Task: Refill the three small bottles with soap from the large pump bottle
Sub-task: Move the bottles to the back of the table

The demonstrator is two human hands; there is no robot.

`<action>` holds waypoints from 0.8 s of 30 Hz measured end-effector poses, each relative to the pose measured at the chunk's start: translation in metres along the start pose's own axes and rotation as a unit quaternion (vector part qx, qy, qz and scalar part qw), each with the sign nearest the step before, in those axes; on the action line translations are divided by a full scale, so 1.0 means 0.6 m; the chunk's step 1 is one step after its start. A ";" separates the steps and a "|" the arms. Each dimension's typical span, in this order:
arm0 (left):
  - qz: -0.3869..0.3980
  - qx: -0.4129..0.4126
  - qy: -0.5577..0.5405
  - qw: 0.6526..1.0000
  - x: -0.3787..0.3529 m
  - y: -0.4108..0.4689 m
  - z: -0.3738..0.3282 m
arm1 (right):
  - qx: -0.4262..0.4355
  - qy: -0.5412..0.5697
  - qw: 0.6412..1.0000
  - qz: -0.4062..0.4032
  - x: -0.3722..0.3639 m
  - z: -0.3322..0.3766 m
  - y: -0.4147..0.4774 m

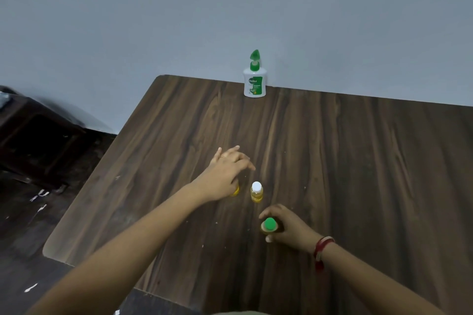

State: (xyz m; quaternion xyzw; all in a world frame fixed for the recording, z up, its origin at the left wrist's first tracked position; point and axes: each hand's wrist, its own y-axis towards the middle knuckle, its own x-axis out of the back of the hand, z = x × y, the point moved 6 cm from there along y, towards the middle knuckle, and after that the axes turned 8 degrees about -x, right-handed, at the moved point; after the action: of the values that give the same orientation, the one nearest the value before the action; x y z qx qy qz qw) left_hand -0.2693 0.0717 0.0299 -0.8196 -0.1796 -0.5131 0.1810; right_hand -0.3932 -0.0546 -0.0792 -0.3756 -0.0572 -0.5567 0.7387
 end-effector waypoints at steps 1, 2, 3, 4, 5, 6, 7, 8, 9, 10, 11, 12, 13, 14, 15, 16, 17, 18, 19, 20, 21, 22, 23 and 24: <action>0.005 0.004 -0.006 1.000 0.000 0.002 0.001 | 0.001 0.002 1.000 0.000 -0.003 0.000 0.001; 0.007 0.005 -0.011 1.000 0.002 0.003 0.002 | 0.002 0.010 1.000 0.003 -0.005 -0.001 0.001; 0.008 0.007 -0.019 1.000 0.003 0.005 0.004 | -0.002 0.023 1.000 0.004 -0.006 -0.006 0.000; 0.005 0.009 -0.029 1.000 0.004 0.006 0.006 | -0.005 0.038 0.999 -0.002 -0.003 -0.009 0.000; -0.002 0.013 -0.041 0.999 0.007 0.009 0.010 | -0.013 0.053 0.998 -0.012 0.004 -0.013 -0.001; -0.011 0.018 -0.050 0.999 0.010 0.013 0.015 | -0.020 0.069 0.997 -0.026 0.015 -0.017 -0.001; -0.017 0.020 -0.055 0.998 0.013 0.020 0.020 | -0.031 0.087 0.995 -0.041 0.029 -0.022 0.000; -0.019 0.017 -0.056 0.998 0.018 0.029 0.026 | -0.037 0.103 0.992 -0.058 0.047 -0.026 0.003; -0.015 0.013 -0.057 0.998 0.024 0.043 0.032 | -0.042 0.115 0.989 -0.078 0.068 -0.030 0.008; -0.012 0.005 -0.057 0.998 0.032 0.059 0.038 | -0.042 0.120 0.987 -0.101 0.092 -0.032 0.016; -0.016 -0.005 -0.062 0.998 0.042 0.078 0.045 | -0.042 0.123 0.984 -0.124 0.116 -0.033 0.026; -0.028 -0.019 -0.069 0.997 0.055 0.099 0.050 | -0.040 0.123 0.981 -0.146 0.141 -0.031 0.040; -0.040 -0.029 -0.080 0.996 0.069 0.121 0.057 | -0.041 0.126 0.977 -0.165 0.167 -0.028 0.057; -0.049 -0.033 -0.092 0.994 0.080 0.144 0.064 | -0.042 0.129 0.974 -0.181 0.193 -0.022 0.075; -0.054 -0.032 -0.102 0.993 0.087 0.164 0.071 | -0.042 0.133 0.971 -0.196 0.216 -0.020 0.096; -0.057 -0.028 -0.108 0.992 0.093 0.189 0.085 | -0.038 0.134 0.967 -0.211 0.247 -0.013 0.123; -0.054 -0.024 -0.110 0.992 0.091 0.206 0.094 | -0.034 0.140 0.964 -0.224 0.269 -0.007 0.143; -0.052 -0.019 -0.109 0.992 0.088 0.222 0.104 | -0.029 0.143 0.960 -0.238 0.293 0.000 0.165; -0.051 -0.016 -0.108 0.993 0.084 0.243 0.120 | -0.027 0.145 0.957 -0.250 0.317 0.006 0.192; -0.049 -0.011 -0.106 0.993 0.078 0.262 0.137 | -0.028 0.141 0.956 -0.257 0.339 0.014 0.218; -0.049 -0.005 -0.107 0.993 0.073 0.280 0.153 | -0.028 0.137 0.955 -0.261 0.359 0.021 0.245; -0.050 0.004 -0.108 0.993 0.068 0.298 0.168 | -0.026 0.130 0.954 -0.270 0.380 0.028 0.271; -0.056 0.011 -0.110 0.992 0.065 0.316 0.183 | -0.025 0.126 0.952 -0.278 0.397 0.036 0.295; -0.060 0.019 -0.110 0.992 0.061 0.332 0.195 | -0.024 0.121 0.949 -0.289 0.413 0.042 0.317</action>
State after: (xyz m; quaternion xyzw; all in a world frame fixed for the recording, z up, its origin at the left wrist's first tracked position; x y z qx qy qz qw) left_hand -0.0677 -0.0411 -0.0070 -0.8552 -0.2570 -0.4260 0.1451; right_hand -0.1277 -0.2134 -0.0302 -0.2907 -0.0602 -0.7889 0.5380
